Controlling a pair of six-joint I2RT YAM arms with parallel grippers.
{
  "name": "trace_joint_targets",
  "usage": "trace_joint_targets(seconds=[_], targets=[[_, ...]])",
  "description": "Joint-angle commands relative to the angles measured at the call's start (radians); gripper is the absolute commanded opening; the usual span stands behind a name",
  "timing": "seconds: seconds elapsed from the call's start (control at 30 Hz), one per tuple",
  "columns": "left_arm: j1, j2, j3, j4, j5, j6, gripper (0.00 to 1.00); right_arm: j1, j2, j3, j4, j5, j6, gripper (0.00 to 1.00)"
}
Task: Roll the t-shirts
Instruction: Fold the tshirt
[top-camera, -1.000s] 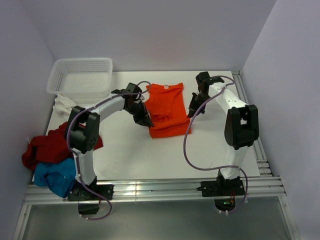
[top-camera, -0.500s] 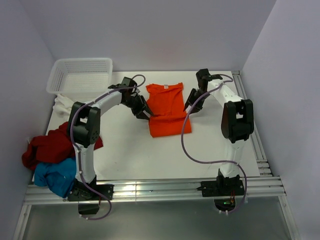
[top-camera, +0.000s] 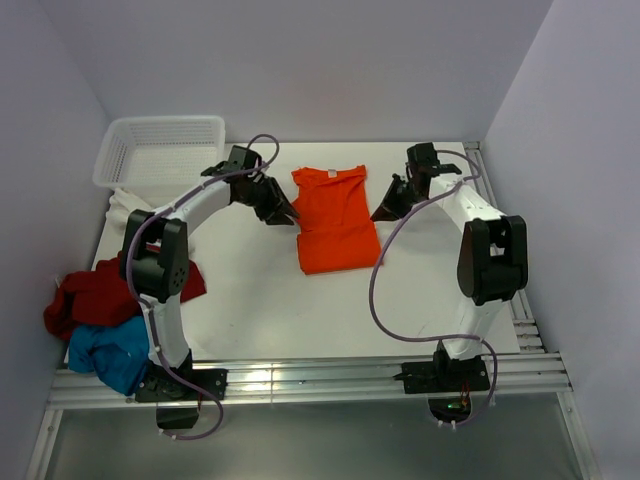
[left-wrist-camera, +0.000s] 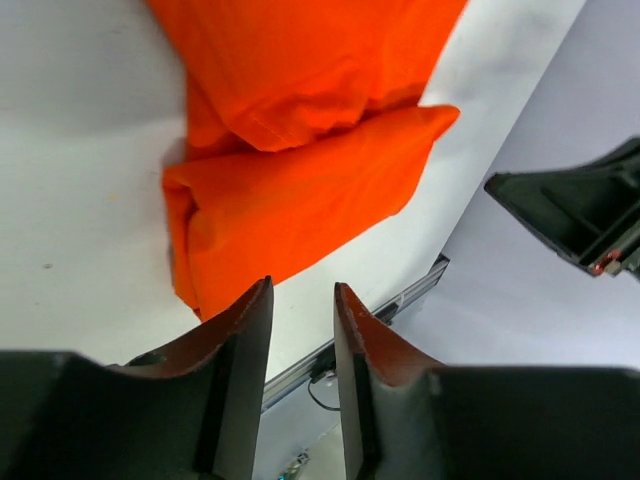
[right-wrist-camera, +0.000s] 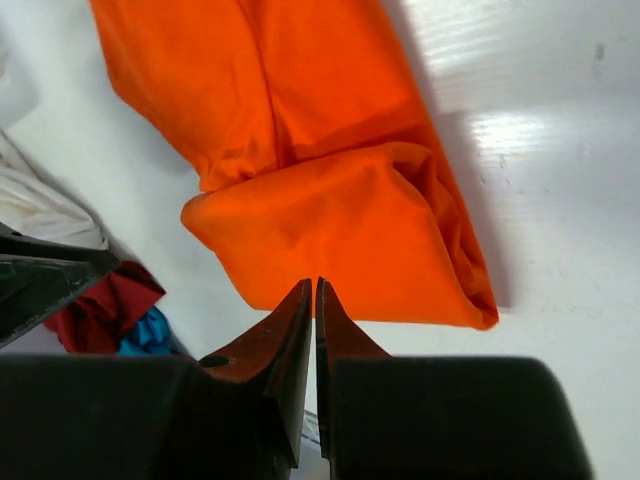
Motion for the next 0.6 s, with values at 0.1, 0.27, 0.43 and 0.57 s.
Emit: trace_joint_targets(seconds=[0.1, 0.27, 0.43, 0.57], targets=[[-0.071, -0.037, -0.019, 0.089, 0.004, 0.042, 0.33, 0.015, 0.037, -0.004, 0.105, -0.079, -0.018, 0.07], [-0.1, 0.01, -0.001, 0.108, 0.004, 0.039, 0.31, 0.022, 0.111, 0.023, 0.128, -0.096, -0.004, 0.04], [-0.102, 0.058, -0.001, 0.161, 0.0, 0.034, 0.31, 0.022, 0.181, 0.038, 0.147, -0.076, 0.013, 0.04], [-0.103, 0.127, 0.019, 0.184, -0.003, 0.04, 0.29, 0.02, 0.23, 0.073, 0.159, -0.042, 0.034, 0.03]])
